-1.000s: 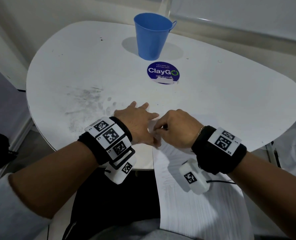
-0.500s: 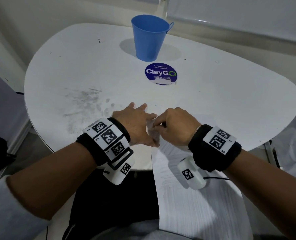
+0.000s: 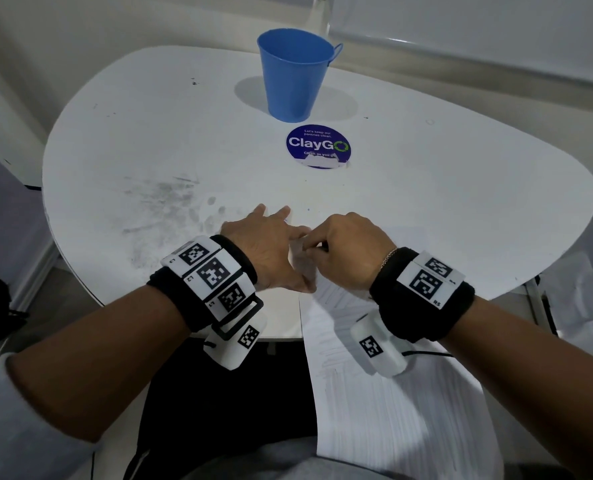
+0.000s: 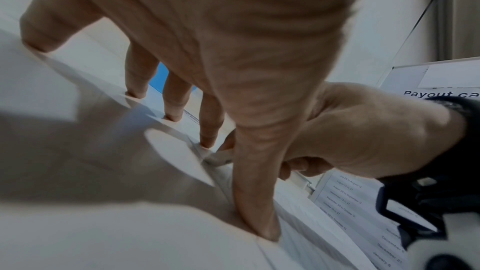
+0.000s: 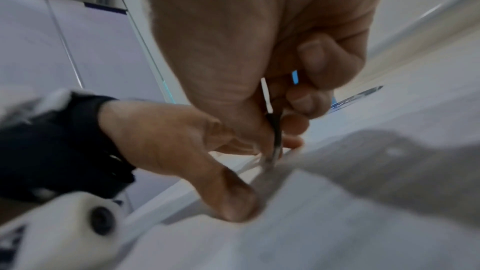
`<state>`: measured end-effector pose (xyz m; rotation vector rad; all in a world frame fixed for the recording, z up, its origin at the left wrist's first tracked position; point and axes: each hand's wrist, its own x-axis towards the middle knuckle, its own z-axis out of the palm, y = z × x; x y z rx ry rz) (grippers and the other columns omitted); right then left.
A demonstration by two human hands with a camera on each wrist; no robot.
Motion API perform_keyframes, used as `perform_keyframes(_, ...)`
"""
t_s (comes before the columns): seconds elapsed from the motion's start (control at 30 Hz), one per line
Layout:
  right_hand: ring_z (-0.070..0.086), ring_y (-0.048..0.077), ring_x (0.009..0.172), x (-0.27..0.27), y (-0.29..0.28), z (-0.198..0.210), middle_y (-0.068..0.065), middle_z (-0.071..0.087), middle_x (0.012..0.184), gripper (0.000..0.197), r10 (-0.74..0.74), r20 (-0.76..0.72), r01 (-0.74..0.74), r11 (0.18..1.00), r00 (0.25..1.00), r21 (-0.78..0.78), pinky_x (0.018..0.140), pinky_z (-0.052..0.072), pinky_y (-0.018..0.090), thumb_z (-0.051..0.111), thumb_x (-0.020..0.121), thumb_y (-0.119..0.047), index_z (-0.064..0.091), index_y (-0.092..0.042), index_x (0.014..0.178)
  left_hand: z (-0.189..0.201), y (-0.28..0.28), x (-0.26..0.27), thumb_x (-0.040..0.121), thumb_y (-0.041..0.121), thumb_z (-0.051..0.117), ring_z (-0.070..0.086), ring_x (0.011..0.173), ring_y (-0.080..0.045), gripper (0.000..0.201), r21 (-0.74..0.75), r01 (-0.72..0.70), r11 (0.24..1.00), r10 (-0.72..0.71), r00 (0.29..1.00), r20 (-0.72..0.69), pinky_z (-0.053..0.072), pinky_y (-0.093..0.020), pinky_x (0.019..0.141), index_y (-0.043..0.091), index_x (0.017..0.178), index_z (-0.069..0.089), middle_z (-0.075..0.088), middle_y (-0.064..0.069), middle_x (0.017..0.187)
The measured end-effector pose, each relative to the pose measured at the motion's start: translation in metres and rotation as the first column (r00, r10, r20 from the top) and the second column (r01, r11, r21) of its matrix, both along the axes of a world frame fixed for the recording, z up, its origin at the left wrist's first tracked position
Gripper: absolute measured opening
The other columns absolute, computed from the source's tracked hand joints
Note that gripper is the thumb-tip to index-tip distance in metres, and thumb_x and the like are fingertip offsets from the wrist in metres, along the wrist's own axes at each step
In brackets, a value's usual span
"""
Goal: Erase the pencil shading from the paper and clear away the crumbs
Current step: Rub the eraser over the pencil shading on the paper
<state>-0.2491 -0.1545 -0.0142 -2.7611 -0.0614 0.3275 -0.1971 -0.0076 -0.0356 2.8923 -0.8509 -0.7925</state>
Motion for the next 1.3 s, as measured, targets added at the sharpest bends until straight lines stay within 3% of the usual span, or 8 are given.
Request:
perform_keyframes(0.23,0.053,-0.001,0.054,-0.013,-0.005,-0.006,-0.023,0.056,0.049,0.019,-0.033,-0.031,0.035,0.997,0.999,0.067,0.053,0.035,0.017,0.063,0.091,-0.03,0.078,-0.031,0.08,-0.001,-0.001,0.0,0.07,0.086,0.06,-0.005,0.156,-0.022,0.104,0.028,0.007,1.0,-0.007,1.0,0.003,0.029,-0.058,0.117,0.053,0.156,0.011,-0.004,0.014,0.169)
perform_keyframes(0.33,0.061,0.003,0.068,-0.007,-0.019,-0.008,-0.017,0.071,0.076,0.016,-0.134,0.041,0.129,0.987,0.99,0.098,0.066,0.047,0.023,0.063,0.093,-0.026,0.08,-0.026,0.092,-0.003,0.0,0.0,0.073,0.086,0.058,-0.006,0.156,-0.022,0.102,0.028,0.013,1.0,-0.013,1.0,0.001,0.026,-0.06,0.117,0.052,0.156,0.01,-0.005,0.013,0.169)
perform_keyframes(0.43,0.053,-0.004,0.049,-0.016,-0.019,-0.005,-0.027,0.058,0.051,0.015,-0.064,-0.127,0.099,0.949,0.99,0.3,0.051,0.035,0.008,0.067,0.092,-0.019,0.08,-0.014,0.087,-0.003,-0.001,-0.001,0.072,0.086,0.059,-0.005,0.156,-0.023,0.103,0.031,0.011,0.999,-0.011,1.0,0.008,0.028,-0.059,0.116,0.052,0.156,0.011,-0.004,0.013,0.169)
perform_keyframes(0.53,0.049,-0.002,0.045,-0.02,-0.024,-0.013,-0.029,0.052,0.046,0.014,-0.08,-0.114,0.113,0.938,0.99,0.329,0.048,0.034,0.009,0.067,0.092,-0.019,0.079,-0.018,0.086,-0.001,-0.001,-0.001,0.073,0.085,0.059,-0.005,0.156,-0.023,0.102,0.027,0.012,1.0,-0.012,1.0,0.005,0.028,-0.059,0.117,0.051,0.156,0.012,-0.004,0.012,0.169)
perform_keyframes(0.67,0.06,-0.007,0.064,-0.014,-0.043,-0.027,-0.022,0.069,0.072,0.011,-0.277,-0.036,0.266,0.869,0.96,0.416,0.063,0.043,0.012,0.069,0.091,-0.027,0.08,-0.025,0.094,0.0,0.0,-0.001,0.075,0.084,0.059,-0.007,0.156,-0.022,0.1,0.022,0.012,1.0,-0.012,1.0,-0.006,0.025,-0.058,0.119,0.051,0.156,0.01,-0.005,0.013,0.169)
perform_keyframes(0.93,0.067,0.002,0.088,-0.024,-0.039,-0.038,-0.012,0.075,0.102,0.019,-0.249,0.053,0.223,0.929,0.967,0.296,0.082,0.054,0.022,0.065,0.092,-0.029,0.078,-0.025,0.106,0.0,-0.002,-0.005,0.075,0.085,0.057,-0.005,0.156,-0.021,0.1,0.049,-0.001,0.999,0.0,1.0,0.012,0.026,-0.055,0.119,0.052,0.156,0.008,-0.006,0.013,0.169)
perform_keyframes(1.17,0.06,-0.002,0.073,-0.031,-0.037,-0.039,-0.011,0.075,0.096,0.022,-0.197,0.062,0.169,0.937,0.978,0.307,0.07,0.043,0.012,0.061,0.095,-0.026,0.076,-0.024,0.111,0.001,-0.004,-0.012,0.076,0.087,0.051,-0.006,0.156,-0.023,0.1,0.066,0.002,0.998,-0.003,1.0,0.012,0.026,-0.055,0.119,0.05,0.157,0.005,-0.008,0.011,0.169)
perform_keyframes(1.3,0.054,-0.009,0.055,-0.035,-0.034,-0.038,-0.025,0.058,0.062,0.021,-0.181,0.059,0.149,0.924,0.982,0.351,0.056,0.036,0.006,0.06,0.096,-0.023,0.076,-0.023,0.109,0.001,-0.007,-0.014,0.074,0.09,0.049,-0.007,0.156,-0.023,0.102,0.077,0.0,0.997,-0.001,1.0,0.005,0.026,-0.056,0.118,0.051,0.157,0.004,-0.008,0.011,0.169)
